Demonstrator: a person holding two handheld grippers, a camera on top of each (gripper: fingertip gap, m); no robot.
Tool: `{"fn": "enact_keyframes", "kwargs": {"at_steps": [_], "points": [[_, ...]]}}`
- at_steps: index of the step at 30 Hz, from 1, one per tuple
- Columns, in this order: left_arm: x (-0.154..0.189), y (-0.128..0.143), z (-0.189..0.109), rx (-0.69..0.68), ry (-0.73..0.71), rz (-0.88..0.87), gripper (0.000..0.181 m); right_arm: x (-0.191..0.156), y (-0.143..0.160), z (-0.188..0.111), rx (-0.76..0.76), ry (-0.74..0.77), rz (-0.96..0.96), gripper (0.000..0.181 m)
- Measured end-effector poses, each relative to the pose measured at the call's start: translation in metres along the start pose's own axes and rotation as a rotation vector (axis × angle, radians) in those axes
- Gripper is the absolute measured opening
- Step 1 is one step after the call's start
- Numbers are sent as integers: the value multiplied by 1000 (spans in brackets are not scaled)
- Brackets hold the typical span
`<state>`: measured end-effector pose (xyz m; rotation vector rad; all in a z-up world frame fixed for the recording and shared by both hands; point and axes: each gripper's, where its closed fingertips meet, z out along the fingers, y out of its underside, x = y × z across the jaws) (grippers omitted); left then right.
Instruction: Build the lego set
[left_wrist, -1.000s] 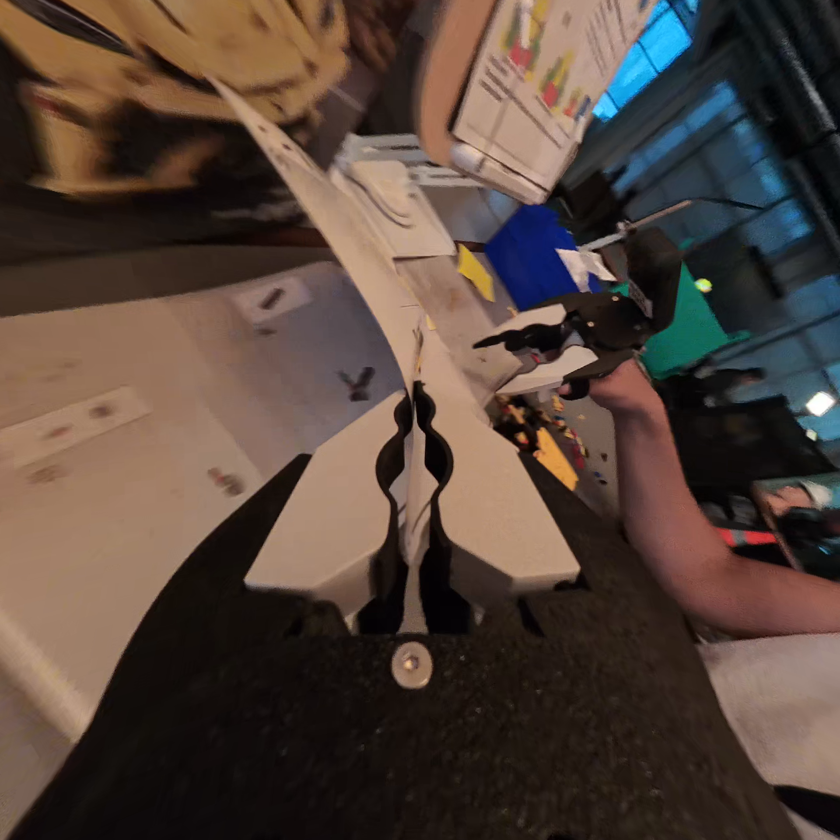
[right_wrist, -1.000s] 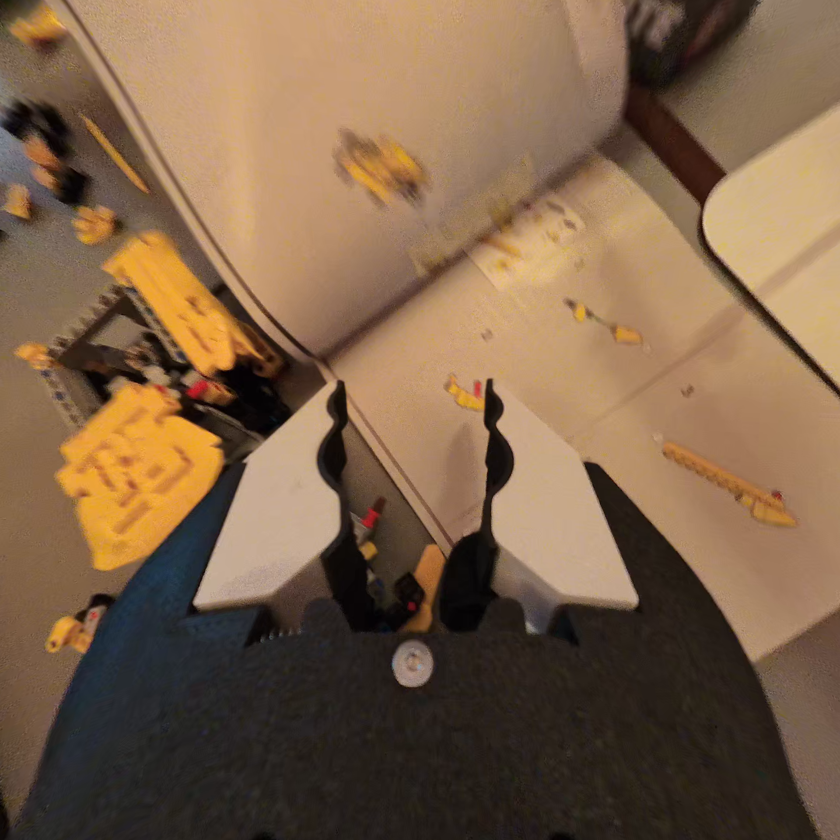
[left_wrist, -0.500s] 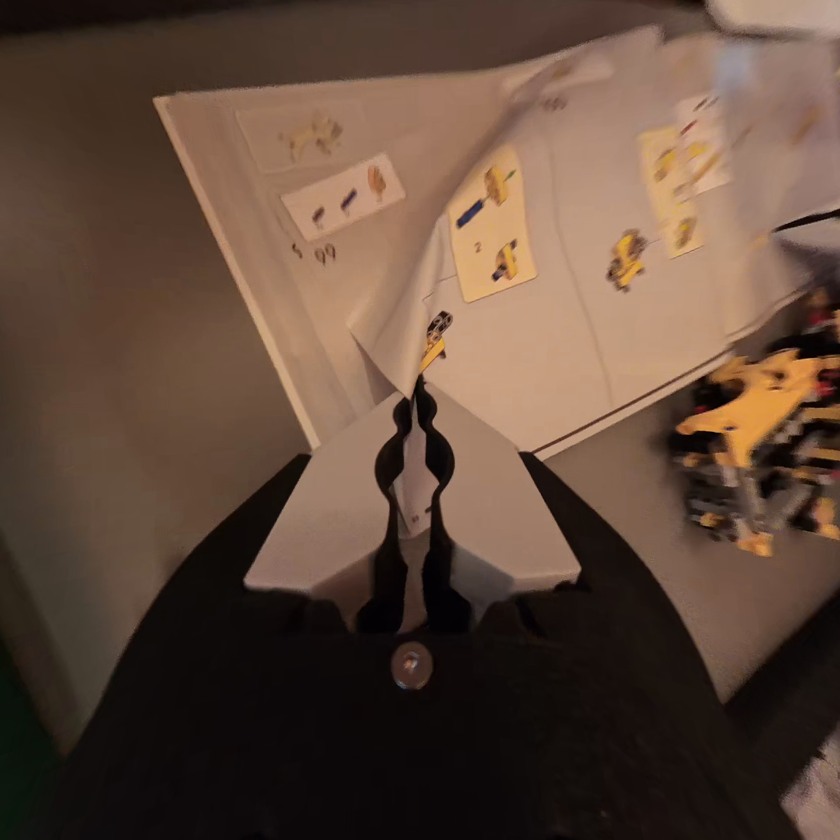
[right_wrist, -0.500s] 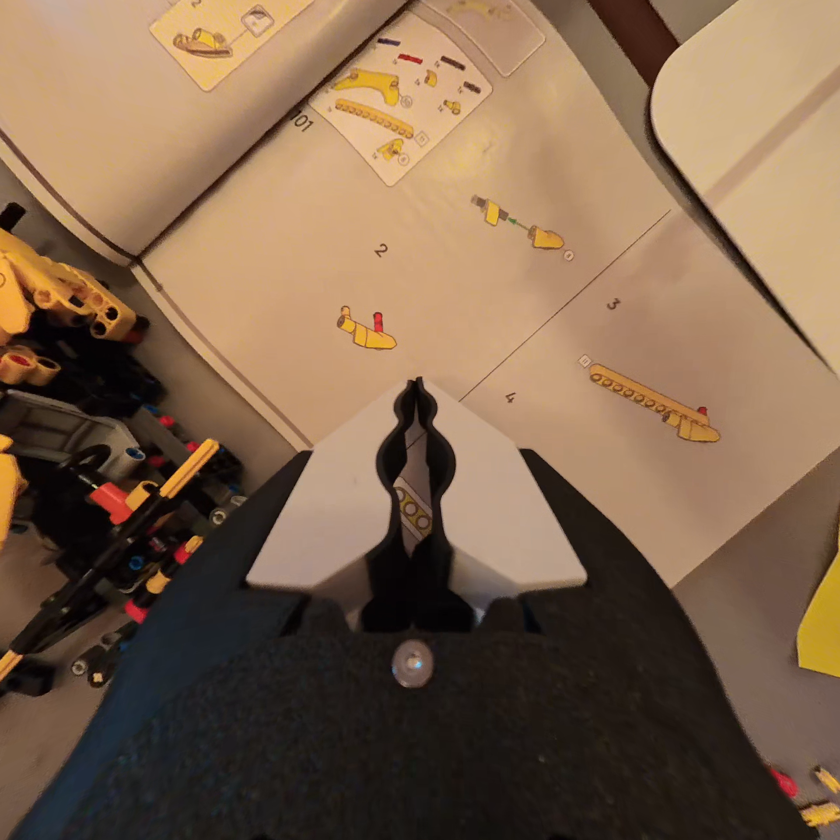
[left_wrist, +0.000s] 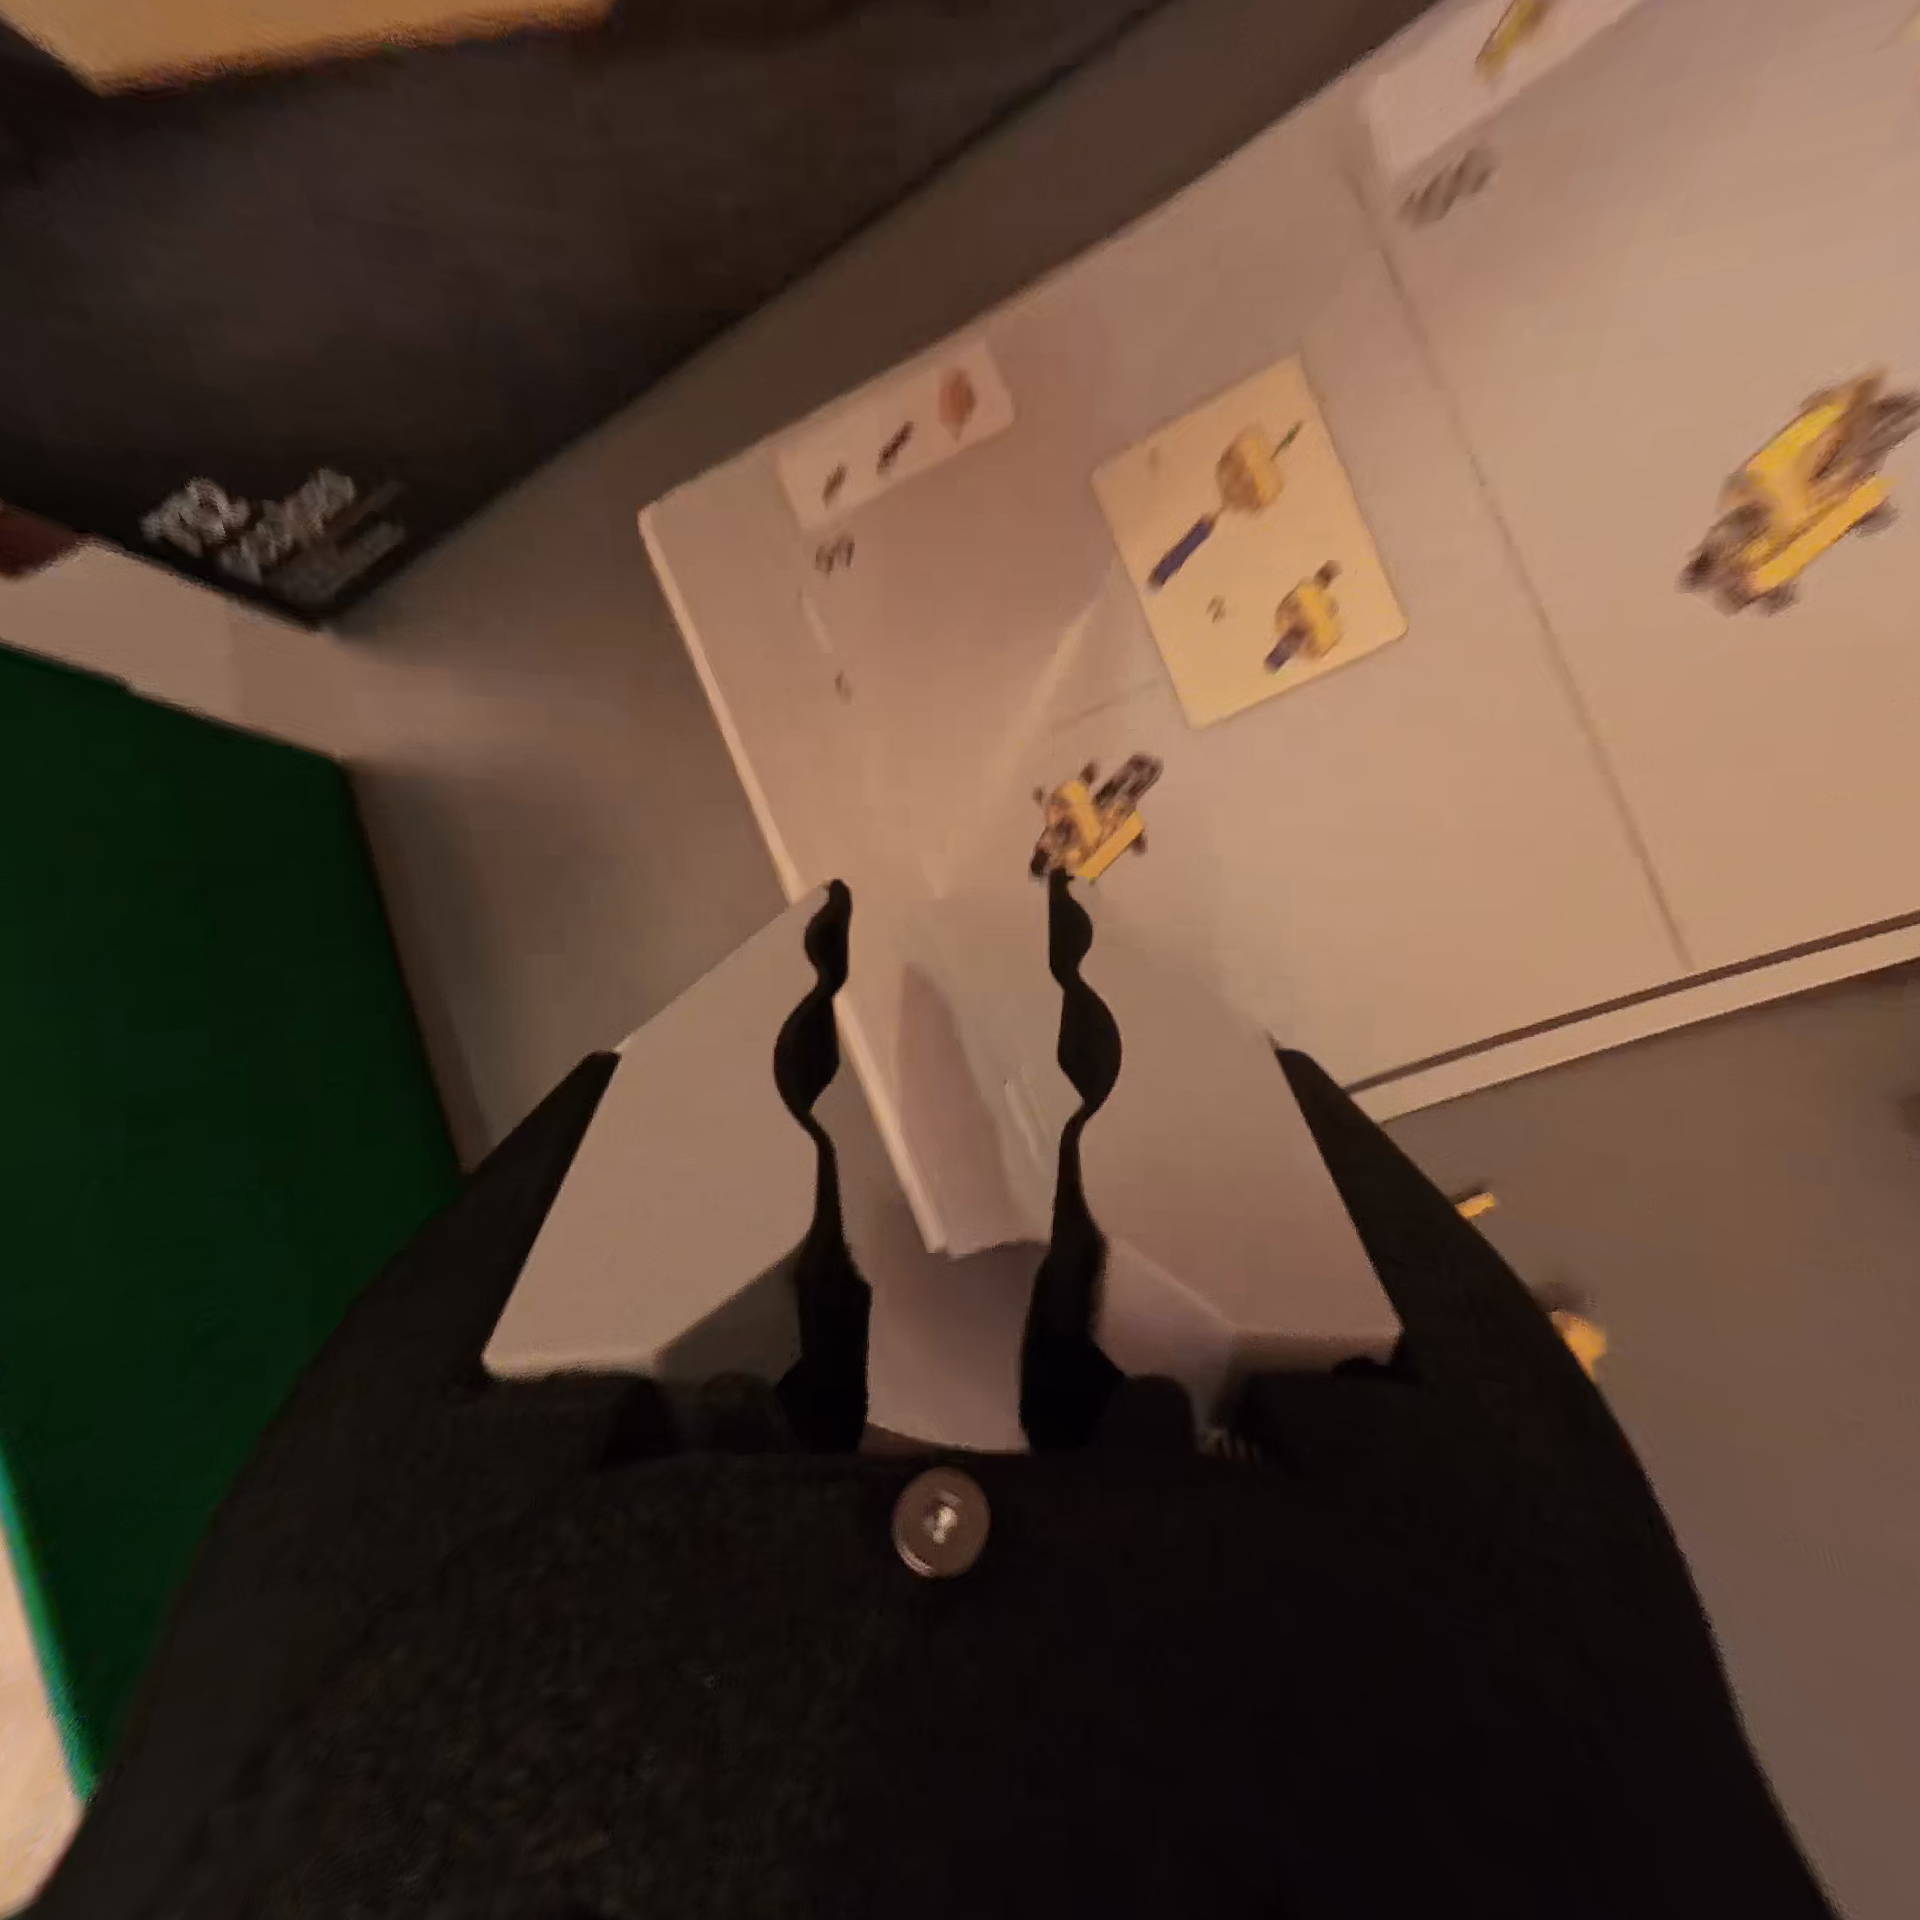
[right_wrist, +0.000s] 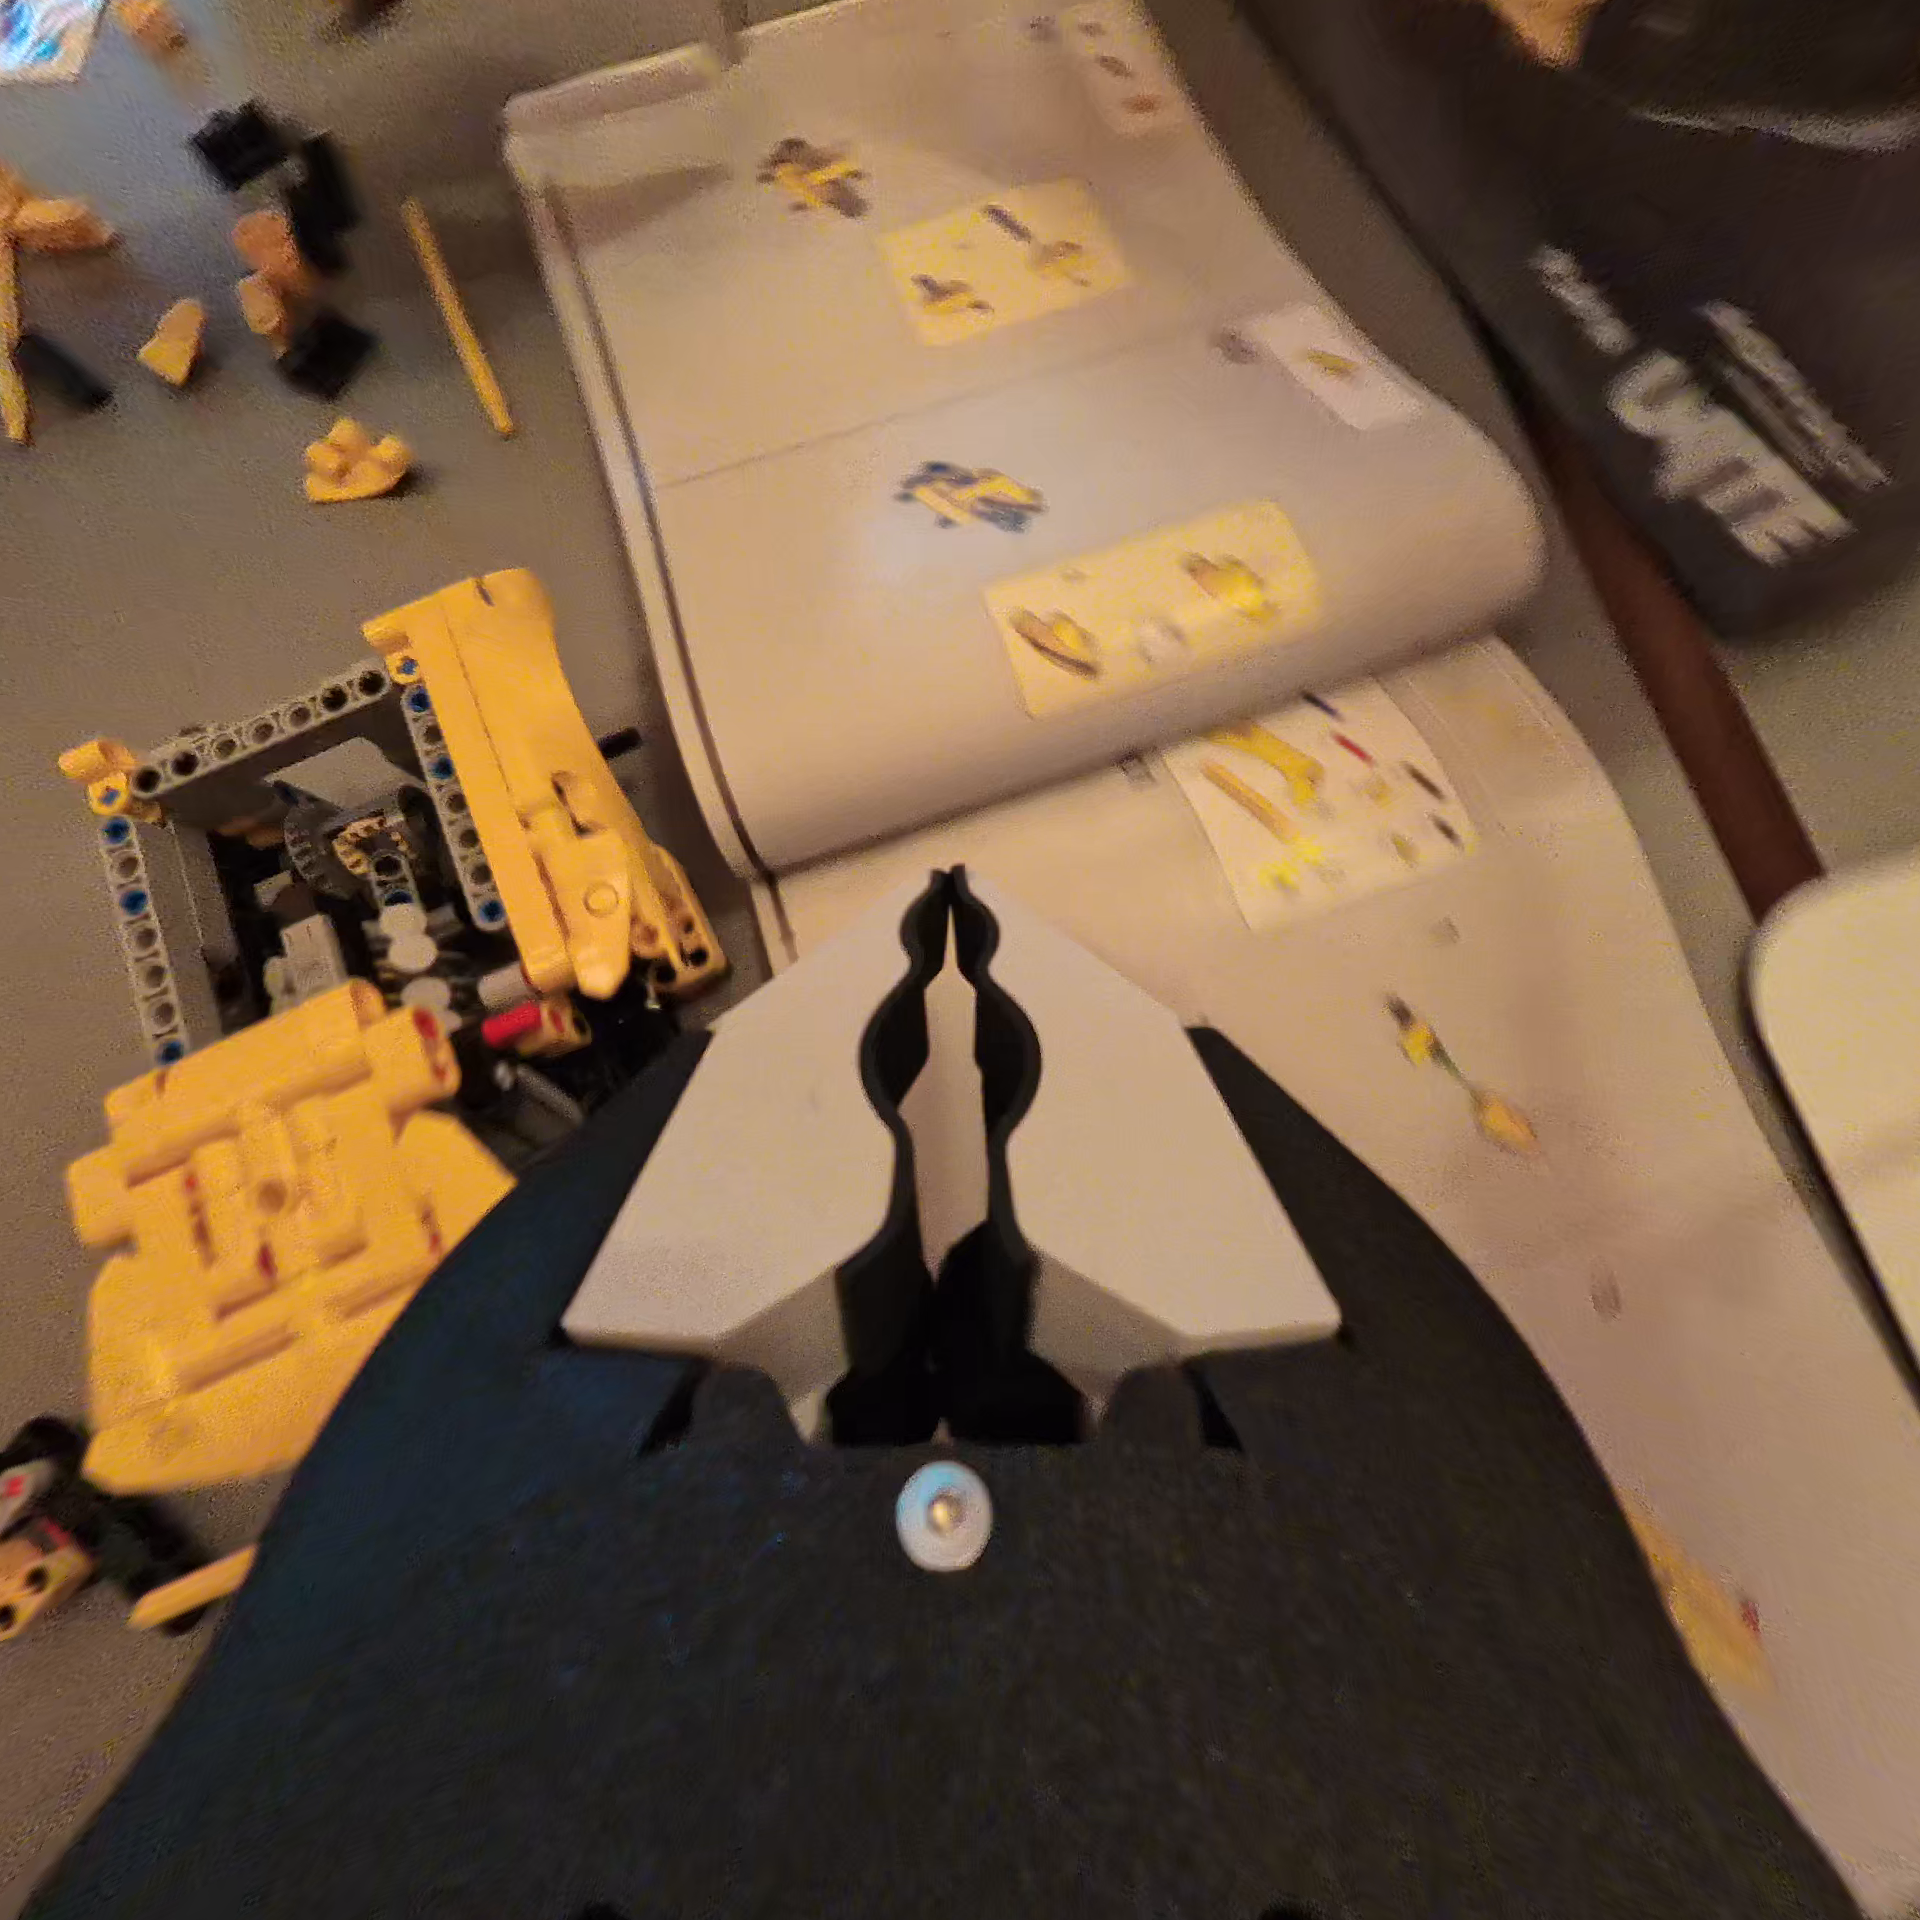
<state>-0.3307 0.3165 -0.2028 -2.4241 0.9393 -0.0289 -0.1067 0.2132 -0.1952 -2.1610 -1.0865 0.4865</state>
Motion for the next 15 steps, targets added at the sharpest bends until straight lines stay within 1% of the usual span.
{"fn": "enact_keyframes", "kwargs": {"at_steps": [2, 3, 4, 8, 10, 11, 12, 13, 14, 15], "points": [[16, -21, -5, 111, 78, 5, 34, -10, -4, 23, -45, -89, -35, 0], [26, -27, -5, 144, 122, 11, 24, -13, -4, 31, -80, -121, -35, 0], [31, -28, -2, 148, 141, 11, 18, -14, -4, 35, -103, -132, -42, 0], [33, -9, 21, 36, 137, 33, 18, -14, -1, 39, -176, -112, -104, 0], [27, -2, 27, 8, 118, 16, 16, -13, 5, 38, -251, -132, -70, 0], [24, 1, 27, -5, 119, -11, 8, -10, 14, 37, -319, -136, -65, 0], [20, 4, 27, -13, 119, -41, 4, -9, 16, 37, -351, -150, -76, 0], [18, 6, 27, -18, 119, -57, 2, -9, 15, 35, -359, -169, -101, 0], [17, 7, 26, -21, 120, -58, 1, -10, 5, 33, -313, -198, -116, 0], [16, 8, 26, -20, 121, -52, 0, -10, -18, 29, -188, -226, -111, 0]]}}
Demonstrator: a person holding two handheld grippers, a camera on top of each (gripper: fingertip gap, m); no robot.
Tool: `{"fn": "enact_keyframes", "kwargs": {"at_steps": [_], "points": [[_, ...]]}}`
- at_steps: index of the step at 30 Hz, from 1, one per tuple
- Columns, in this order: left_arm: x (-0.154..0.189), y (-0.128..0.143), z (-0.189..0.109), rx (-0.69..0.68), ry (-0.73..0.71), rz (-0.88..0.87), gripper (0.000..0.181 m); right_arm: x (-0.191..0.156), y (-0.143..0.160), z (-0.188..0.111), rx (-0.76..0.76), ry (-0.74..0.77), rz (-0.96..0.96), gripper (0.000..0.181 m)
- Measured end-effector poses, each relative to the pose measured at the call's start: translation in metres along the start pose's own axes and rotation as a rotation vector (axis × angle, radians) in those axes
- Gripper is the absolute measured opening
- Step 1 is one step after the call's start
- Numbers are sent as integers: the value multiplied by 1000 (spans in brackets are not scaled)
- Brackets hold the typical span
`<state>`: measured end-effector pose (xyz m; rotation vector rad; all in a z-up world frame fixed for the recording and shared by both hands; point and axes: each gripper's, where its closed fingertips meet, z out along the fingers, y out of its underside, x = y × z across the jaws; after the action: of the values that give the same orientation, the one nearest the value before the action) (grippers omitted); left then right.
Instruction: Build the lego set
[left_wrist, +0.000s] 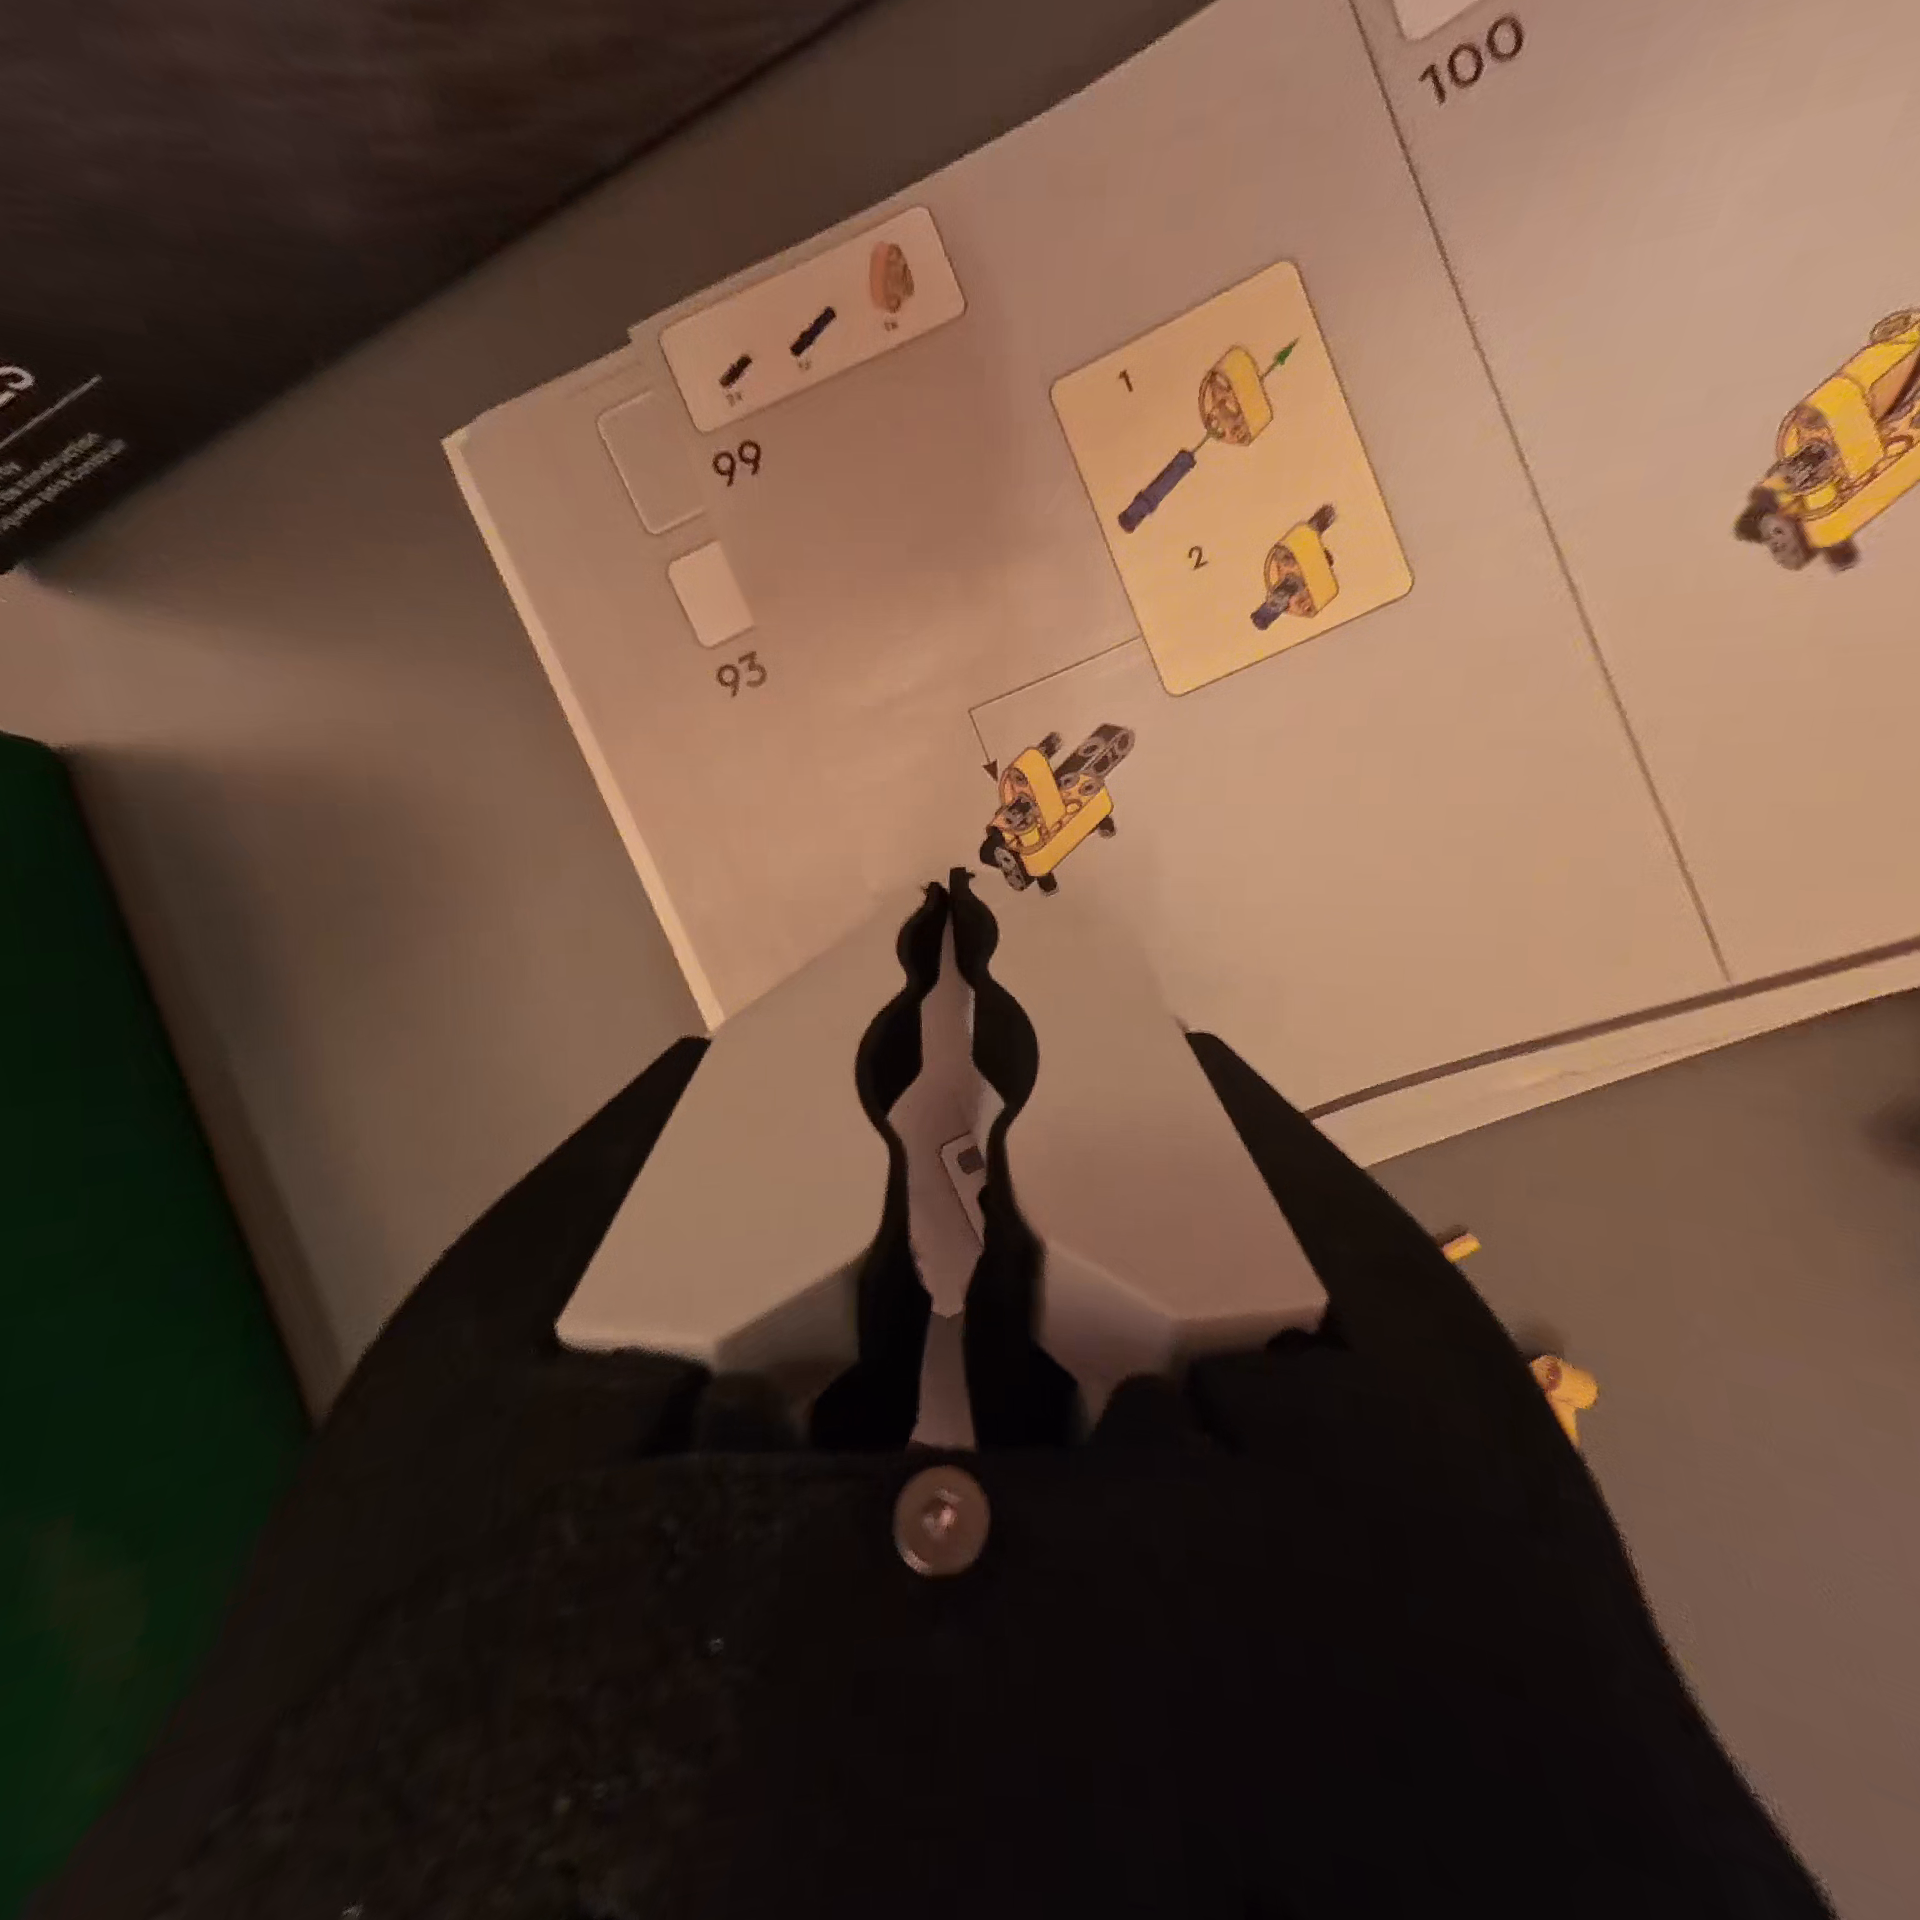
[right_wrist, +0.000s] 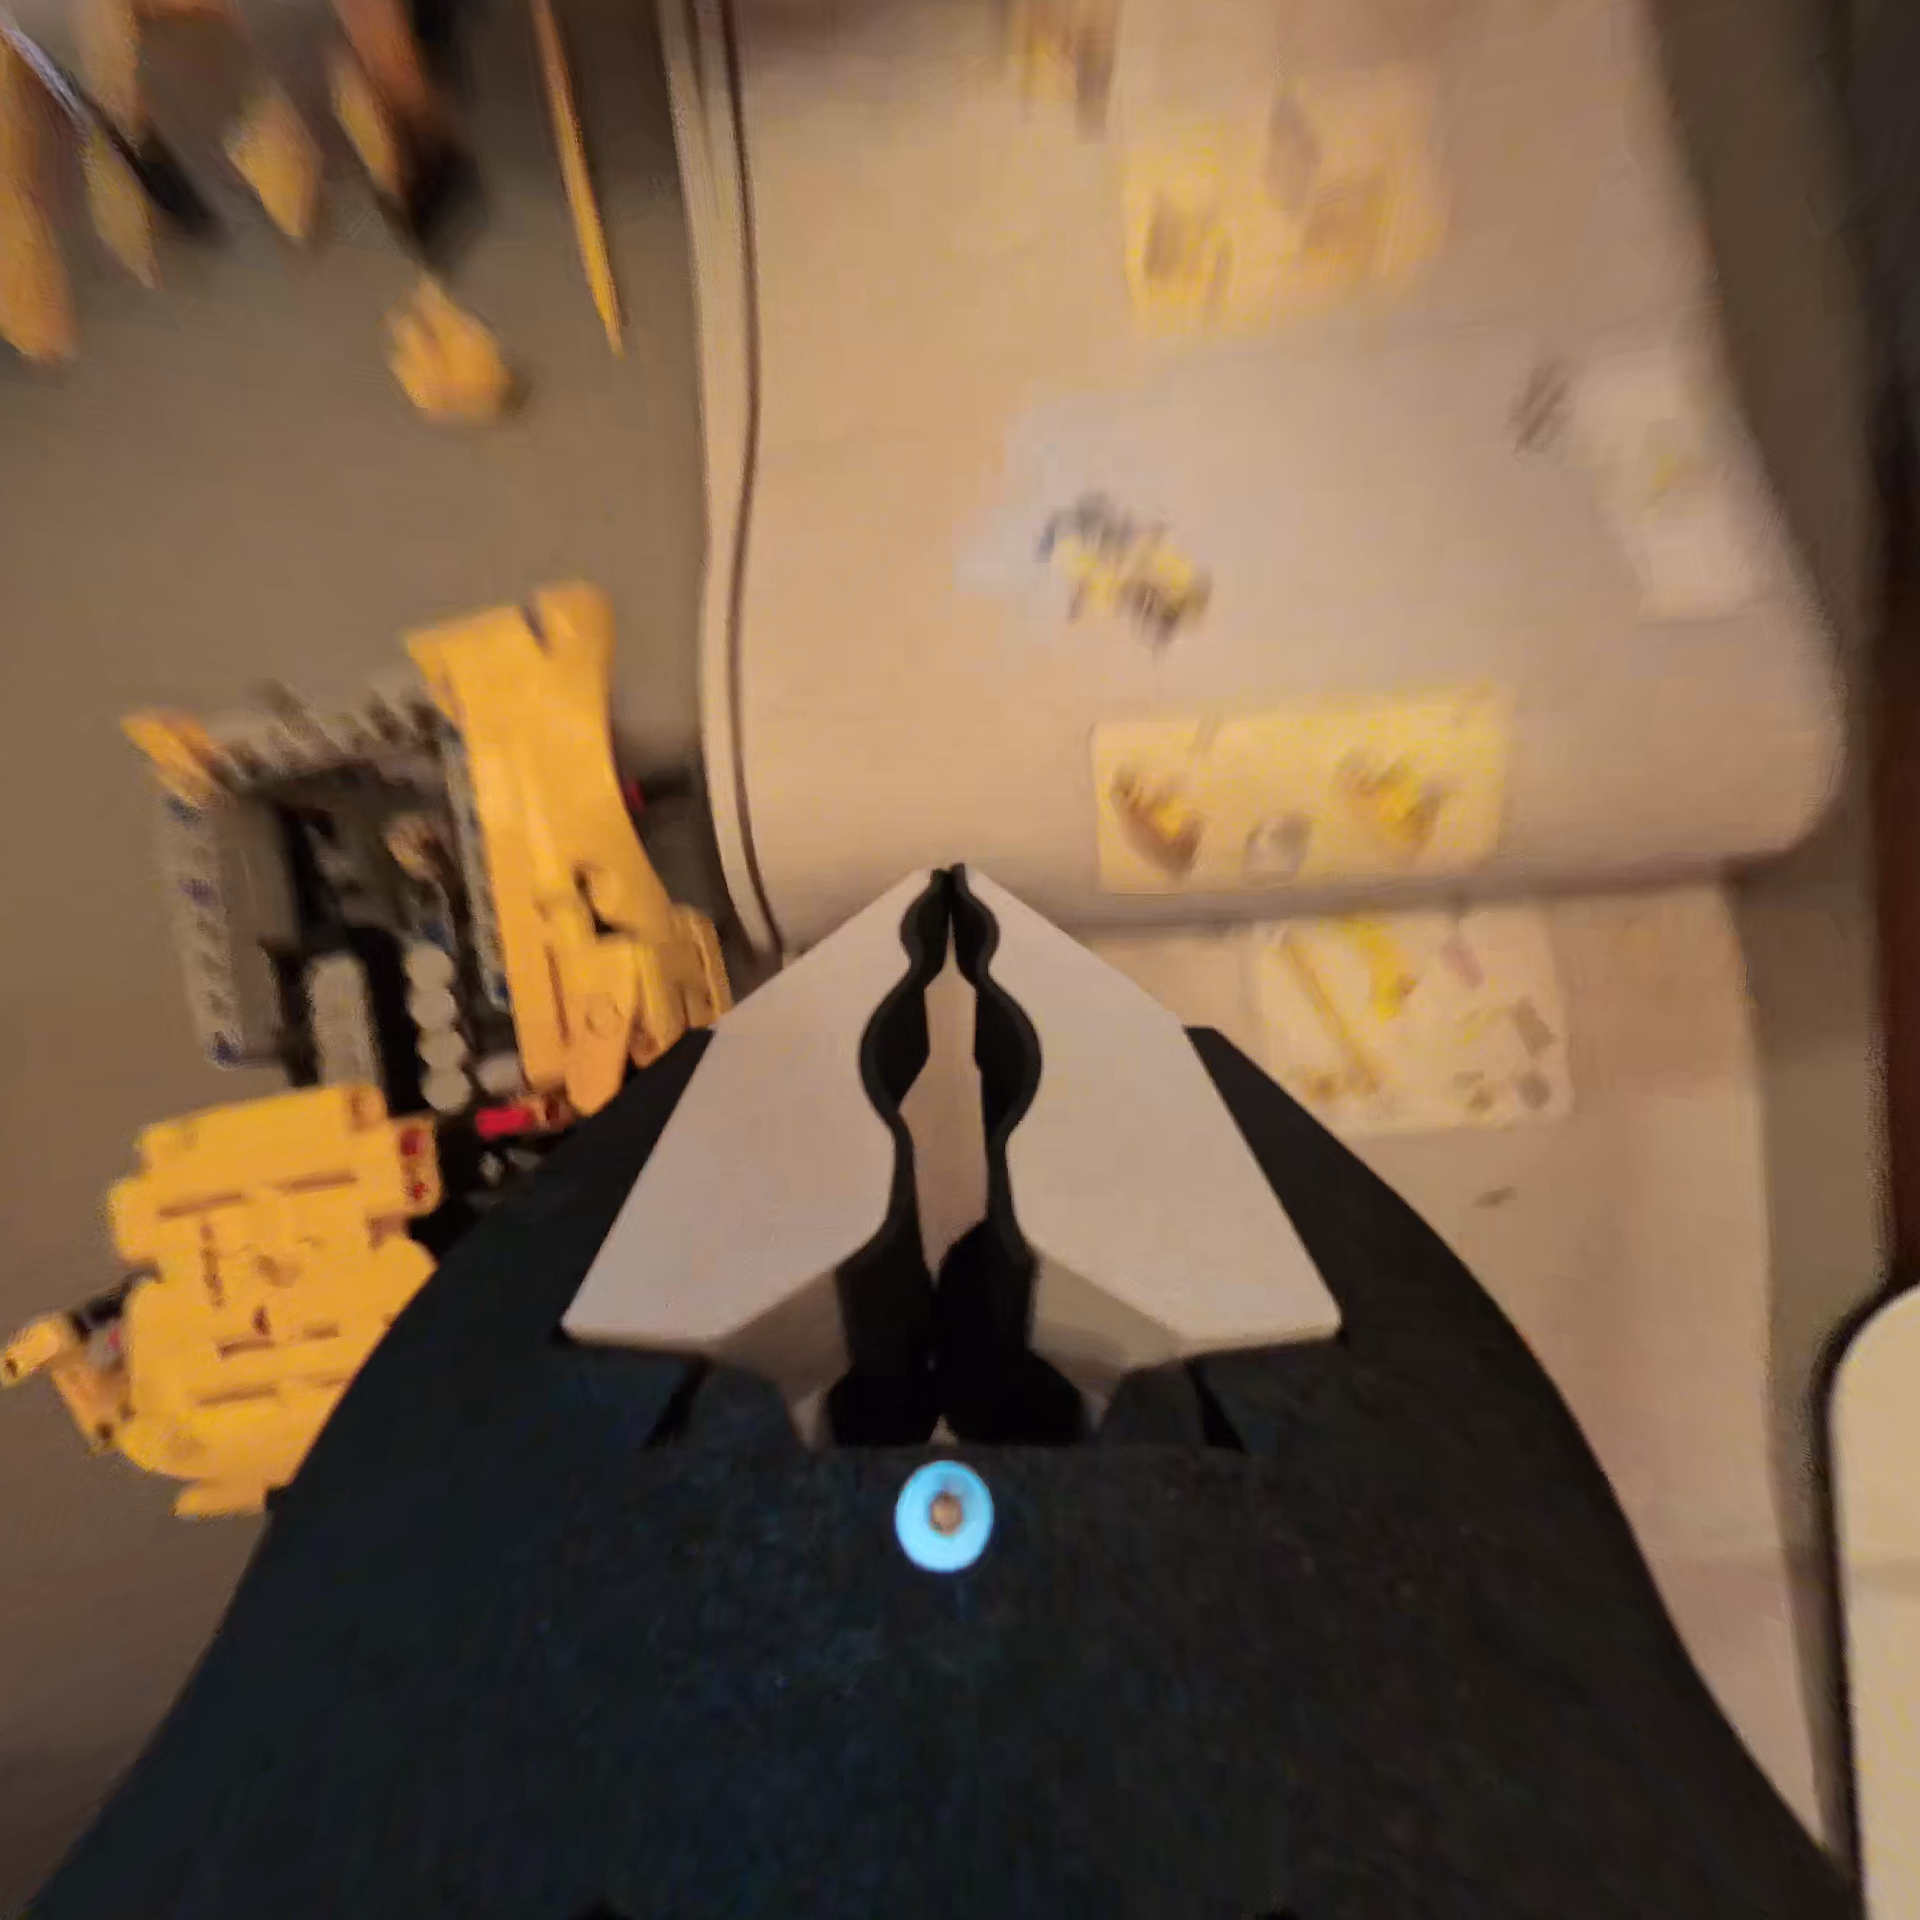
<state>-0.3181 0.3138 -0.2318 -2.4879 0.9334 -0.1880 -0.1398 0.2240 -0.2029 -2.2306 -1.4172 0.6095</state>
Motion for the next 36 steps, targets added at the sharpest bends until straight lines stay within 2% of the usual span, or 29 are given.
{"fn": "enact_keyframes", "kwargs": {"at_steps": [1, 2, 4, 7, 9, 11, 12, 16, 18, 20, 22, 25, 27, 29, 32, 36], "points": [[0, 0, 0, 1, 2, 6, 0, 10, -21, -12, 127, 25, 1, 0], [0, 1, 0, 1, 3, 10, 0, 31, -28, -21, 173, 106, 7, 0], [-1, 2, -1, -2, 1, -2, 1, 78, -22, -27, 131, 268, 31, 0], [-4, 3, -1, -11, -21, -7, 1, 101, -19, -11, 101, 264, 79, 0], [-11, 5, -3, -36, -90, 21, 1, 107, -24, -1, 114, 301, 23, 0], [-16, 2, -4, -39, -158, 67, 1, 107, -14, 20, 18, 276, 22, 0], [-12, -4, -5, -6, -154, 84, 1, 104, -17, 26, 23, 263, 9, 0], [34, -31, -7, 144, 96, 40, 1, 106, -17, 32, -68, 281, -17, 0], [47, -29, -4, 135, 193, 27, 1, 106, -17, 32, -65, 270, 10, 0], [37, -16, 5, 76, 153, 51, 2, 106, -20, 31, -40, 270, 31, 0], [27, -15, 6, 85, 128, 36, 1, 104, -30, 21, 47, 283, 42, 0], [14, -14, 6, 87, 91, 28, 2, 56, -45, 7, 220, 111, -29, 0], [13, -15, 7, 100, 92, 27, 2, 21, -33, 8, 205, -13, -85, 0], [12, -16, 8, 103, 97, 15, 2, 0, -20, 15, 165, -64, -114, 0], [11, -18, 9, 113, 102, 8, 1, 1, -1, 34, 79, -32, -111, 0], [9, -19, 9, 121, 96, -1, 1, 1, -3, 39, 82, -48, -79, 0]]}}
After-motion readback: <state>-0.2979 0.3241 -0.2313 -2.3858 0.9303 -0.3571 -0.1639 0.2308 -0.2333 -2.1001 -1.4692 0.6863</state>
